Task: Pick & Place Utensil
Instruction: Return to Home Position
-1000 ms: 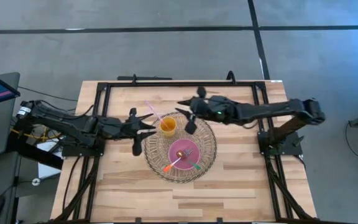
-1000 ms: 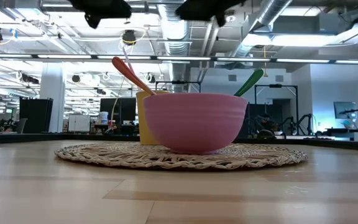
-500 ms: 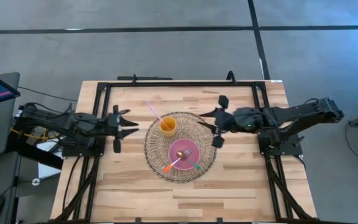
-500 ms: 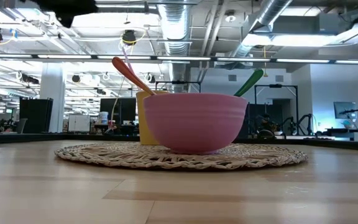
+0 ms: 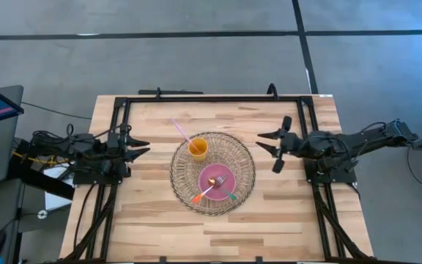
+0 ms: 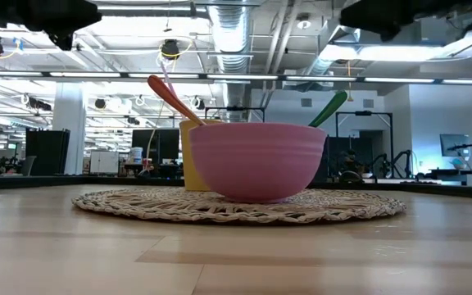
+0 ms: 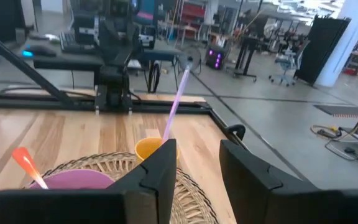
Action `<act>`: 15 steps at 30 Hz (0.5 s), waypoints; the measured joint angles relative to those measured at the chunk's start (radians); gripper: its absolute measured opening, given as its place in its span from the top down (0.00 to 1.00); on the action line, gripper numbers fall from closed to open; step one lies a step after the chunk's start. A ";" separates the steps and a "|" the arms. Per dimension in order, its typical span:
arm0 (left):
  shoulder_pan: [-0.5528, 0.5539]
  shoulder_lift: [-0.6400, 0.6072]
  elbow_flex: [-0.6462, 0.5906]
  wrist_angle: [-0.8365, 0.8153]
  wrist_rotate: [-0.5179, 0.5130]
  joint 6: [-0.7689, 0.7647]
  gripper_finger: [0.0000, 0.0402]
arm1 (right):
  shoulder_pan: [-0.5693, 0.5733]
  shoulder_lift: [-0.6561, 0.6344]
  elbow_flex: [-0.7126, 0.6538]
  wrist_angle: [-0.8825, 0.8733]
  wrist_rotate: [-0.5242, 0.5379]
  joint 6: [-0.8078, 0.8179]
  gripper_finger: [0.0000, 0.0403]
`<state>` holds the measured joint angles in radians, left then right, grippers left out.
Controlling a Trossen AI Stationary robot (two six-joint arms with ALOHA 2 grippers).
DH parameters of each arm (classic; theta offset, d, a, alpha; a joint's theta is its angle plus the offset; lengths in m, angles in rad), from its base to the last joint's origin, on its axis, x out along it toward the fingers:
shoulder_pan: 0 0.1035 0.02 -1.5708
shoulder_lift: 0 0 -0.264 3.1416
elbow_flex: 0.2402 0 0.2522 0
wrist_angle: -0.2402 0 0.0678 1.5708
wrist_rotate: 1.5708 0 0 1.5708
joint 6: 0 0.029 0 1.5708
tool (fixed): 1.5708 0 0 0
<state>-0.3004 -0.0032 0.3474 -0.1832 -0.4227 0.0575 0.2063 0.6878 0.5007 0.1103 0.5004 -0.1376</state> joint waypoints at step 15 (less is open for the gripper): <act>-0.001 0.003 -0.113 0.099 0.167 0.118 0.78 | 0.002 -0.446 -0.285 -0.018 -0.005 -0.007 0.71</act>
<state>-0.3012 -0.0006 0.2342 -0.0838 -0.2558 0.1758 0.2084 0.2417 0.2158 0.0926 0.4957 -0.1443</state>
